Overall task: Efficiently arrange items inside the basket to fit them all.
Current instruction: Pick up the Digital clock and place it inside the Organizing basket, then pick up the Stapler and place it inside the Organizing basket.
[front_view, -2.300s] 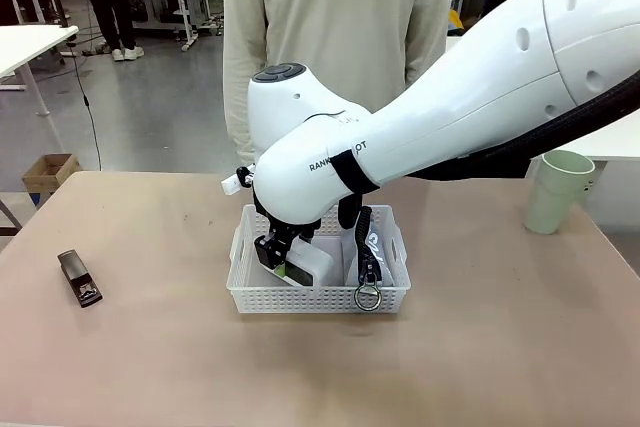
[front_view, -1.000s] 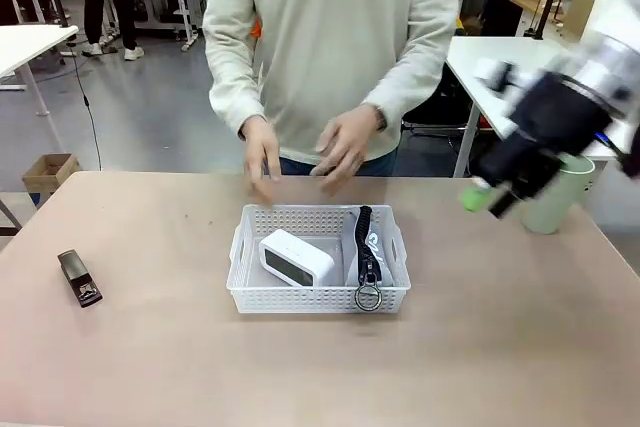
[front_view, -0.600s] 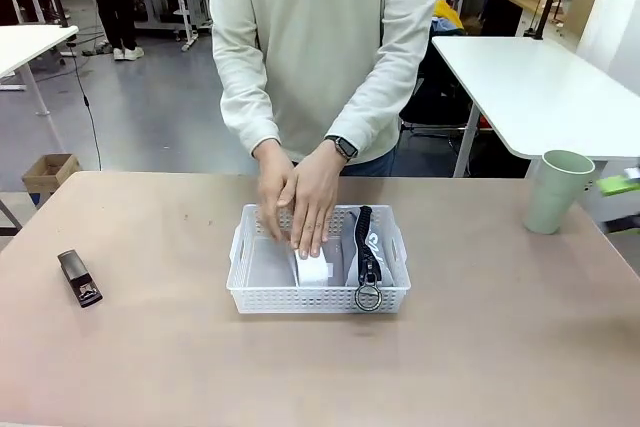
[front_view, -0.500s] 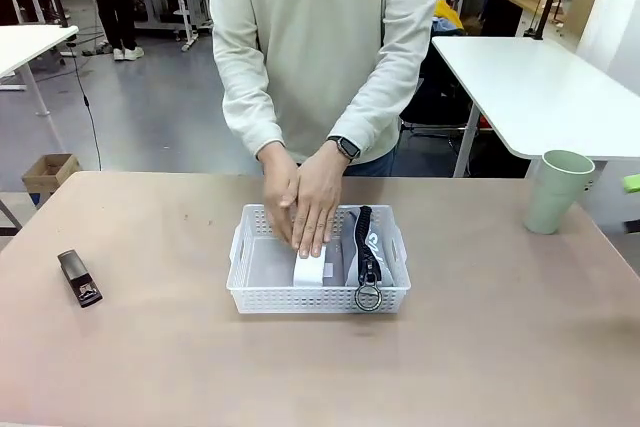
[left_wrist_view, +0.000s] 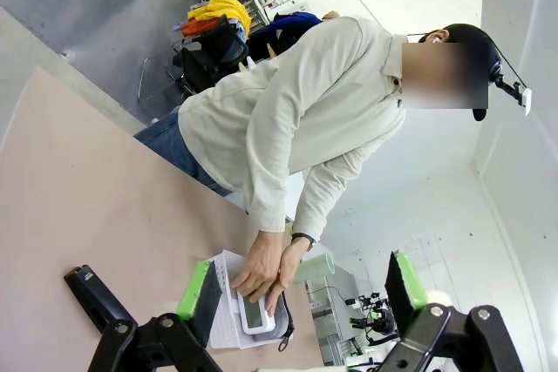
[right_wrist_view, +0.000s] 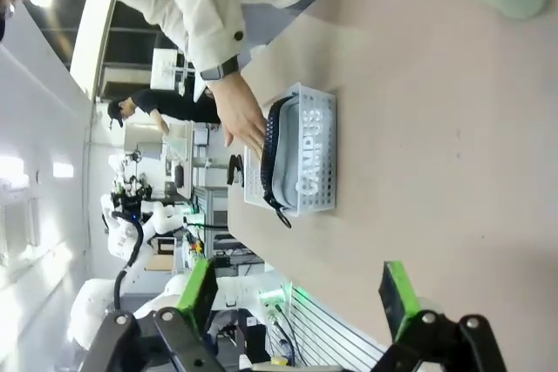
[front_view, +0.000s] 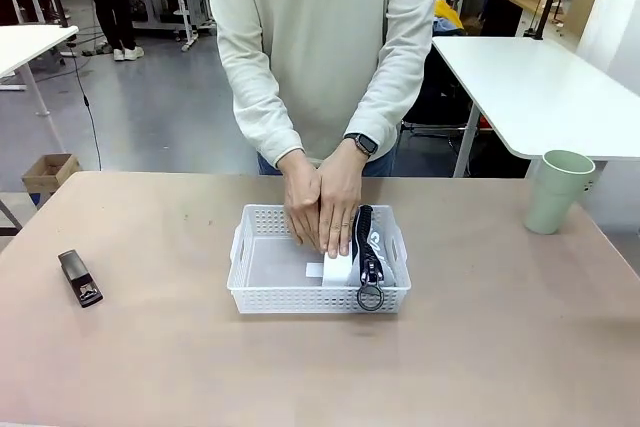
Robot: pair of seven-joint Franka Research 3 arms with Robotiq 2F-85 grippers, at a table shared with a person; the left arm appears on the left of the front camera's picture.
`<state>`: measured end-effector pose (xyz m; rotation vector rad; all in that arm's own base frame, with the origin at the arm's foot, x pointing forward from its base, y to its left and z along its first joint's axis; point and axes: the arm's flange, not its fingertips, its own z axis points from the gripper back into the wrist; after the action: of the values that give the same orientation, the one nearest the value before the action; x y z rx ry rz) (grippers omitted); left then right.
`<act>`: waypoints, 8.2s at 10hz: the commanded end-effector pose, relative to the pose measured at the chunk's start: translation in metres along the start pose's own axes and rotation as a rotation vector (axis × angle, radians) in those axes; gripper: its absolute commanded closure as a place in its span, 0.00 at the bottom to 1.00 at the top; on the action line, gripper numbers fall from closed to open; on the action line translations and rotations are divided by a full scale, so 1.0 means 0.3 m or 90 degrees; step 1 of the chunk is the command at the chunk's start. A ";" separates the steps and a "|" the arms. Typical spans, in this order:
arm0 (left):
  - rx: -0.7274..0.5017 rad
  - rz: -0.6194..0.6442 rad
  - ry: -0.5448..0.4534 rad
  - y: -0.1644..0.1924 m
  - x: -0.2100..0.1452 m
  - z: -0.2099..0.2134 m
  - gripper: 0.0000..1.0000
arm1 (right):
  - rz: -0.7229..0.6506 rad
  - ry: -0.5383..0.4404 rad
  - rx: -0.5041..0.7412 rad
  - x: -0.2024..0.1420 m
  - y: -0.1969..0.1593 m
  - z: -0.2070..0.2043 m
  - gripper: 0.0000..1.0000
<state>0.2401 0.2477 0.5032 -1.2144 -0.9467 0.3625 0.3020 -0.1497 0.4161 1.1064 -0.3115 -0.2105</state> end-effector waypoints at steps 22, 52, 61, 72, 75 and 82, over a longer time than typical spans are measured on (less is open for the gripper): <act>0.470 -0.494 0.470 -0.024 -0.355 -0.537 0.00 | 0.008 -0.007 0.013 -0.007 0.008 0.021 0.00; 0.919 0.381 0.220 0.304 -0.384 -0.967 0.00 | 0.008 -0.007 0.013 -0.007 0.008 0.021 0.00; 0.937 0.274 0.311 0.401 -0.428 -0.949 0.00 | 0.008 -0.007 0.013 -0.007 0.008 0.021 0.00; 0.941 0.197 0.257 0.470 -0.467 -0.965 0.00 | 0.008 -0.007 0.013 -0.007 0.008 0.021 0.00; 0.954 0.179 0.253 0.471 -0.471 -0.966 0.60 | 0.008 -0.007 0.013 -0.007 0.008 0.021 0.00; 0.961 0.164 0.242 0.474 -0.478 -0.969 1.00 | 0.008 -0.007 0.013 -0.007 0.008 0.021 0.00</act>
<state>0.4202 0.0157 0.3106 -0.0035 0.0044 0.7832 0.2976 -0.1526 0.4195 1.1089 -0.3140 -0.2137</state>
